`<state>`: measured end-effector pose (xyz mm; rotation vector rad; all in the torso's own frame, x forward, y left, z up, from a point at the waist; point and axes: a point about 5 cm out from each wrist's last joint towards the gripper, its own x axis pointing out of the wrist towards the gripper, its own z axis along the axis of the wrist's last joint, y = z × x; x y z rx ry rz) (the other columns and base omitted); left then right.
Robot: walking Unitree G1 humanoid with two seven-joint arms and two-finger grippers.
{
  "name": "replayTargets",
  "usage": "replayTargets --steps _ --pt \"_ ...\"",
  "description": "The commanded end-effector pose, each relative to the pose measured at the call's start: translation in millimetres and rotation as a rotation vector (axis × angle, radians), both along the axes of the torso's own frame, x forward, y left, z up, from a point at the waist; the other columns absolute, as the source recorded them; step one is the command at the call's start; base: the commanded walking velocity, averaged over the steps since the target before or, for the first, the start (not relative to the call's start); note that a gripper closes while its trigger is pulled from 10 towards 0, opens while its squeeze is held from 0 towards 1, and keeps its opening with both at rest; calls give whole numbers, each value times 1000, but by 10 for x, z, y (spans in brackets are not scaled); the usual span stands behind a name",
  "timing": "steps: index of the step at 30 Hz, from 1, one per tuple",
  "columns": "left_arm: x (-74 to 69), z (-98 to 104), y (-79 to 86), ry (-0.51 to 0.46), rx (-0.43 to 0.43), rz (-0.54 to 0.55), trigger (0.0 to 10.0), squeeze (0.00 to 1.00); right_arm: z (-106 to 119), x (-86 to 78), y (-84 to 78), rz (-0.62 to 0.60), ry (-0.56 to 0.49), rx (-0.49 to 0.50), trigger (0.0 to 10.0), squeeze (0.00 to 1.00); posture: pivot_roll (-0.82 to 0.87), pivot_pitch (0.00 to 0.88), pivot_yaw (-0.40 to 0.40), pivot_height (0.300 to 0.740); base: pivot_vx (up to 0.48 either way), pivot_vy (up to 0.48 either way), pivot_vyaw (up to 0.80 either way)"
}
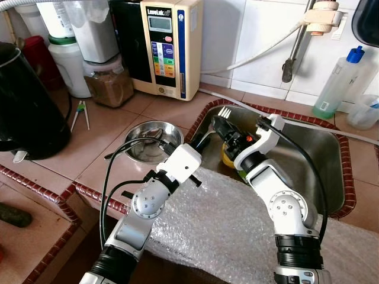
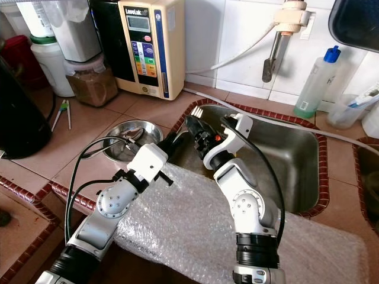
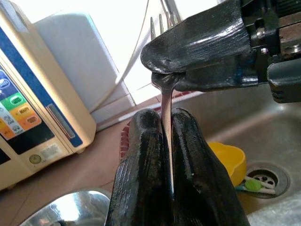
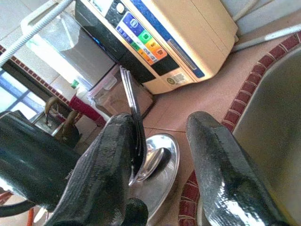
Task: Kitchen organization
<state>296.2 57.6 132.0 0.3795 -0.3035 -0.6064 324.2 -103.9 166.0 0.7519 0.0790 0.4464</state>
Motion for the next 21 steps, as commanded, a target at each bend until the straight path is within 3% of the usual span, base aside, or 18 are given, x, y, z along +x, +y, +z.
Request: replayTargets --steps 1,5,7,10,11,12,13,14,21 --pt "-35 102 -45 -70 -10 -39 2902 0 -12 96 -384 -229 41 -11 0 0 -64 0 47 740 0 0 0" --pt "-8 113 -40 -74 -12 -25 3333 0 -6 120 -427 -248 47 -22 0 0 -63 0 44 740 0 0 0" --pt "13 117 -28 -75 -15 -8 4196 0 -1 128 -434 -251 46 -23 0 0 -65 0 40 740 0 0 0" --pt "25 121 -22 -73 -20 0 4549 0 2 135 -435 -254 46 -25 0 0 -65 0 40 740 0 0 0" --pt "30 125 -20 -72 -23 4 5961 0 2 139 -439 -258 47 -26 0 0 -65 0 40 740 0 0 0" --pt "38 126 -19 -64 -33 5 9804 0 0 145 -447 -264 49 -27 0 0 -64 0 36 740 0 0 0" --pt "40 127 -18 -63 -34 6 9804 0 -1 147 -448 -265 49 -27 0 0 -64 0 36 740 0 0 0" --pt "49 127 -12 -58 -43 13 10000 1000 -3 150 -448 -268 51 -27 0 0 -63 0 37 740 0 0 0" --pt "31 133 -14 -35 -67 -45 10000 1000 6 179 -510 -318 52 -36 0 0 -62 0 42 740 0 0 0"
